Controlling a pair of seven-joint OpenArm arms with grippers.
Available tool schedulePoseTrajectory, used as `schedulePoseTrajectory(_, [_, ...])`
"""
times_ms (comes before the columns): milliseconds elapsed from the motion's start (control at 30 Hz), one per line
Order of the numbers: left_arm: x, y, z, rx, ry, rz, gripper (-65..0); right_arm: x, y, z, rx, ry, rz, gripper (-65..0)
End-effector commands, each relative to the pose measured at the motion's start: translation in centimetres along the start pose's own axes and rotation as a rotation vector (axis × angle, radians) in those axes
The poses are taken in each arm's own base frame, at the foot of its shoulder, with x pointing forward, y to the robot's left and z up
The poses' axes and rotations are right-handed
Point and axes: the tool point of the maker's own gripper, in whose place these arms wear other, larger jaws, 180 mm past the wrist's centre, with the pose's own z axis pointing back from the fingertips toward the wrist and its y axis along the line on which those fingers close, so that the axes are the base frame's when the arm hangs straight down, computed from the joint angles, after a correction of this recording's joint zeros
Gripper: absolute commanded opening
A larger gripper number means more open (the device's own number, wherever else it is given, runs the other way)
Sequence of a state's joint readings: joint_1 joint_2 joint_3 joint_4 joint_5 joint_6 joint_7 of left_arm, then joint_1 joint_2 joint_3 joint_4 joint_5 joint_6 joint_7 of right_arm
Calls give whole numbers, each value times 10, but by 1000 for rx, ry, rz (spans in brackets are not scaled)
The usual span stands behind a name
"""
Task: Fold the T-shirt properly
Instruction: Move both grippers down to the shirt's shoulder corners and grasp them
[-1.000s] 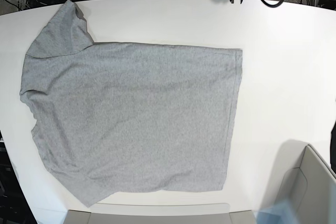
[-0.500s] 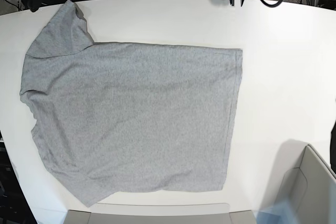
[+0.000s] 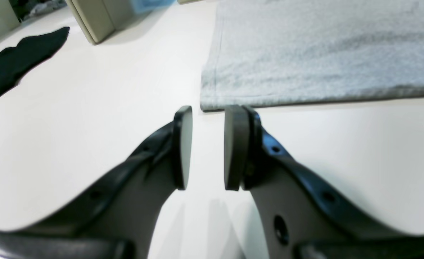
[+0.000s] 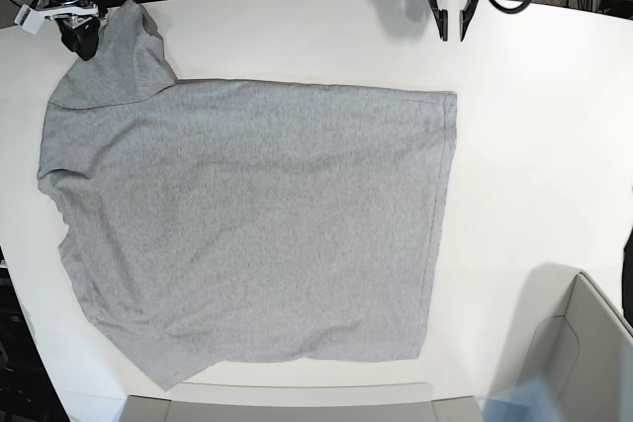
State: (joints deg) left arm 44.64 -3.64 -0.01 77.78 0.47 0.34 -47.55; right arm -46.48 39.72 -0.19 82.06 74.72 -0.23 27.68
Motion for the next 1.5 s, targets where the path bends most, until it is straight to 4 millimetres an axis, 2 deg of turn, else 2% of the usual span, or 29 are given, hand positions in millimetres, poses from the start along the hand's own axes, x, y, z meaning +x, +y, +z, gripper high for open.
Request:
schedulePoseTrajectory(0, [7,3,3,9,-23,-2,-486,3,-3,2,-1,1,9,-398])
schedulePoseTrajectory(167, [7,3,2,10,-26,-3,-486,-9,-19,5,-43,30,15,-398])
schedulePoseTrajectory(233, [8,4,0,11,-28,-3,-486,-20,-11,1,-28,62,-4,-398])
schedulePoseTrajectory(300, [15,7,-10,9,-48,-10,-486,-28,-2,0,5,93,-27,-398])
schedulePoseTrajectory(367, [16,8,-18,9,-24,-9,-486,-41,16,-1,75,133,-82,-398])
schedulePoseTrajectory(433, [26,10,-33,24,-13,10,-486,-51,37,-4,146,157,-145,-398])
schedulePoseTrajectory(533, [46,20,-53,76,4,111,-486,-58,47,-5,177,190,-174,-398])
schedulePoseTrajectory(600, [53,26,-63,88,57,209,-480,-61,52,-5,189,209,-179,-398])
schedulePoseTrajectory(733, [59,15,-90,-23,191,453,-437,-62,57,-4,201,214,-181,-398])
schedulePoseTrajectory(833, [48,19,-102,-48,308,603,-432,-61,56,-4,202,217,-173,-398])
schedulePoseTrajectory(967, [36,45,-117,-11,407,802,-432,-61,56,-4,201,219,-173,-398])
schedulePoseTrajectory(1100, [9,55,-119,-16,557,938,-429,-61,56,-4,201,220,-173,-398])
schedulePoseTrajectory(1200, [-5,53,-124,-48,647,988,-429,-61,56,-4,201,220,-173,-398])
schedulePoseTrajectory(1300, [-10,44,-128,-120,673,979,-429,-61,56,-4,202,219,-173,-398])
schedulePoseTrajectory(1467, [-16,37,-128,-146,691,982,-429,-61,56,-4,202,219,-173,-398])
